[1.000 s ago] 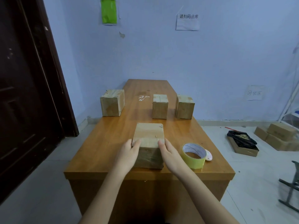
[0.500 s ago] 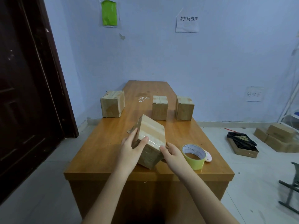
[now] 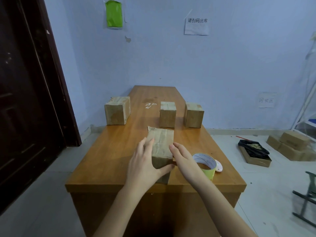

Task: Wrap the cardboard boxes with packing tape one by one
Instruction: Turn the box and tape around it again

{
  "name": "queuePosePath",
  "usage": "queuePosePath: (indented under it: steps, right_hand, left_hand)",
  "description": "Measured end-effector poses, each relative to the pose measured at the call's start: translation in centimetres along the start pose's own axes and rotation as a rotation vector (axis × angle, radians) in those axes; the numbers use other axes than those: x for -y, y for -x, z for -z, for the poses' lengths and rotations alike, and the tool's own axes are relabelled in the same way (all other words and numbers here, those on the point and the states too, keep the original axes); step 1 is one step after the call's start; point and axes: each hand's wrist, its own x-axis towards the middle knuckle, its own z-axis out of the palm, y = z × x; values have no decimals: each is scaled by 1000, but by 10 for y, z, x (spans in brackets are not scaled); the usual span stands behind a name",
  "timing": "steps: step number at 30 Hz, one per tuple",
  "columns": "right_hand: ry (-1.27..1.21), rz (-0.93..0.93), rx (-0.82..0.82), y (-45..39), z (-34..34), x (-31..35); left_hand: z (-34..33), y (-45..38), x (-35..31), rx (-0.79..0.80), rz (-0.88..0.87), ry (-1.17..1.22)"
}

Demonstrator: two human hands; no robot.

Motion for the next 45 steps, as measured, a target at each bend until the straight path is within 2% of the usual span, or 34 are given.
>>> queuePosePath:
  steps: [2,5,7,9,12,16,20,23,26,27,29,31,32,34,38,45]
  right_hand:
    - [31,-4,-12,0,2,-2]
    - [51,5,-11,-1,3,-5]
    - [42,4,-16,0,2,-4]
    - [23,3,-25,1,0,-3]
    - [-23,-2,-52,2,1,-2]
    - [-116,-49,-34,4,5,1]
    - [-97,-108,32,3,6,-1]
    - [-58,-156,96,6,2,-6]
    - [26,-204,182,10,6,-11]
    - [85,-203,162,7,11,-10]
    - [214,-157,-19,-7,28,-3]
    - [240,-52,-215,-25,47,10]
    - [211,0,-247,-34,53,20]
    - [160,59,-175,-52,60,36]
    - [267,54,89,-81,45,38]
    - [546,-1,326,-107,19,17]
  left_hand:
    - [0,2,4,32,19,140]
    - [0,1,12,18,191,503]
    - [-2,0,18,89,287,548]
    - [-4,1,18,174,284,625]
    - [-4,1,12,180,247,664]
    - [8,-6,3,134,150,538]
    - [19,-17,-7,91,-24,155]
    - [18,-18,-5,166,-83,-17]
    - [15,-12,6,222,-106,-38]
    - [14,-10,9,218,-132,-44]
    - [12,-6,14,202,-205,-49]
    - [12,-3,18,214,-320,-81]
    - [12,-1,20,219,-380,-104]
    - [14,1,26,227,-438,-106]
    - [15,2,38,179,-383,9]
    - [24,10,49,-52,-116,5]
